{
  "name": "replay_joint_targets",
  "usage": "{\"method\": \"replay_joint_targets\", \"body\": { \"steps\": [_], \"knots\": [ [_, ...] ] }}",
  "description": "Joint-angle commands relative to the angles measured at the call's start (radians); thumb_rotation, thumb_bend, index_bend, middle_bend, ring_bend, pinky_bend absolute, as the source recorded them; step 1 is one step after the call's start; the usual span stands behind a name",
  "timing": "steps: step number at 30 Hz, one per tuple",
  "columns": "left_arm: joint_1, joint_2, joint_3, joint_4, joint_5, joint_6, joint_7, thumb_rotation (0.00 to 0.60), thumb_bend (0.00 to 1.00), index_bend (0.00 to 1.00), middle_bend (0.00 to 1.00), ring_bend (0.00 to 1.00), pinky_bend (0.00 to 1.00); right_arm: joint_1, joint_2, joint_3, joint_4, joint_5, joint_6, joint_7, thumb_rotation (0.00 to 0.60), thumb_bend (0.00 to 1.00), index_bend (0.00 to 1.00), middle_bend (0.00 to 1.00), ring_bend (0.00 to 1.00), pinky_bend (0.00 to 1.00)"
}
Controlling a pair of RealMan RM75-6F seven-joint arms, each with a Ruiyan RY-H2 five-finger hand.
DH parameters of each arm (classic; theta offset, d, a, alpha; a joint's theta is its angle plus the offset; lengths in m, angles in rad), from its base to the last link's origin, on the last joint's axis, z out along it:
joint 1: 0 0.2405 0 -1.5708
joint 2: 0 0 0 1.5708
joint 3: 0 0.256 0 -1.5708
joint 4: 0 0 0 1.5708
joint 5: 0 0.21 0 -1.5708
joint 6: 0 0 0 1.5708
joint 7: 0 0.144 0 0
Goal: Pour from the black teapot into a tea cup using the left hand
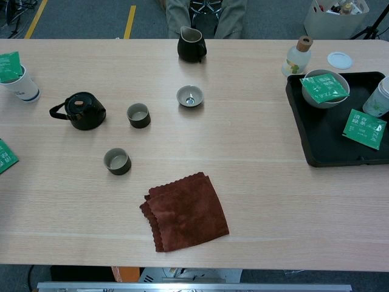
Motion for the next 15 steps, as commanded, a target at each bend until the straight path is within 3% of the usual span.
{"method": "replay_joint_targets", "body": {
  "steps": [1,15],
  "knots": [
    [0.0,0.001,0.0,0.001,-0.006,-0.004,0.0,0.6,0.33,0.3,0.31,0.21,0.14,0.005,-0.003,0.001,0.001,0.002,-0.01,-0.001,0.6,0.07,0.32,0.38,0.21,0.23],
    [-0.053,0.006,-0.005,0.017,0.012,-0.079,-0.02,0.6,0.34,0.3,0.31,0.21,0.14,0.026,0.012,0.008,-0.034,-0.015,-0.022,-0.014,0.6,0.07,0.32,0.38,0.21,0.23]
  ]
}}
